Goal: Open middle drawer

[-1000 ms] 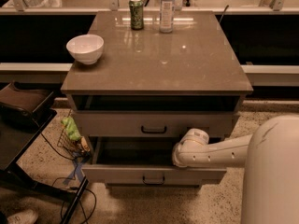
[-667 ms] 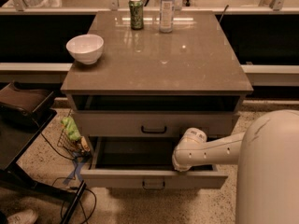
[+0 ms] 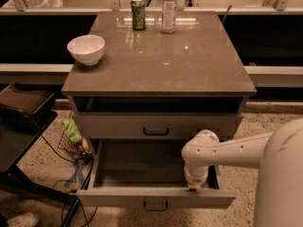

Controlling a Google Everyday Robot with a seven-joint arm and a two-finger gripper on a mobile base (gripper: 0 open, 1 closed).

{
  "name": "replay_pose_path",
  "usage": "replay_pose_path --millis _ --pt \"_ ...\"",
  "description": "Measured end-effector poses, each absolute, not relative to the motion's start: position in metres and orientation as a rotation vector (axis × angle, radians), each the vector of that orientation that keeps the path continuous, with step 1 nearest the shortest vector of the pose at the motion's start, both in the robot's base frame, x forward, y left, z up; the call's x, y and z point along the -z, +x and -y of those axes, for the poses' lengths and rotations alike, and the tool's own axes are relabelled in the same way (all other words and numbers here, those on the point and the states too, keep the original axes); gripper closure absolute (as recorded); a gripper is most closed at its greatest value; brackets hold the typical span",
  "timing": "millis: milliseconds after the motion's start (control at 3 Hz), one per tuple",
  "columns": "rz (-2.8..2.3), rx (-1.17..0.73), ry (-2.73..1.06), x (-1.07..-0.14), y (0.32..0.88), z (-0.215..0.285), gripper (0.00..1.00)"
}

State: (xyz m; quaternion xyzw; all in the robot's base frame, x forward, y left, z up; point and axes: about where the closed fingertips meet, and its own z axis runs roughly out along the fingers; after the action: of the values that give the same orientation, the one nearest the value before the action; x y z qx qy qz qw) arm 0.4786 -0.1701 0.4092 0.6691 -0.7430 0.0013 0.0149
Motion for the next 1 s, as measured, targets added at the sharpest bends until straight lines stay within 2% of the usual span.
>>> replay_pose_path --millis 333,667,1000 --pt "2.390 0.067 1.927 -0.439 0.421 0.198 1.00" --pt "2.393 0.065 1.922 -0.440 0.419 0.201 1.00" --pt "2.378 0.046 2.034 -0.439 0.440 0.187 1.00"
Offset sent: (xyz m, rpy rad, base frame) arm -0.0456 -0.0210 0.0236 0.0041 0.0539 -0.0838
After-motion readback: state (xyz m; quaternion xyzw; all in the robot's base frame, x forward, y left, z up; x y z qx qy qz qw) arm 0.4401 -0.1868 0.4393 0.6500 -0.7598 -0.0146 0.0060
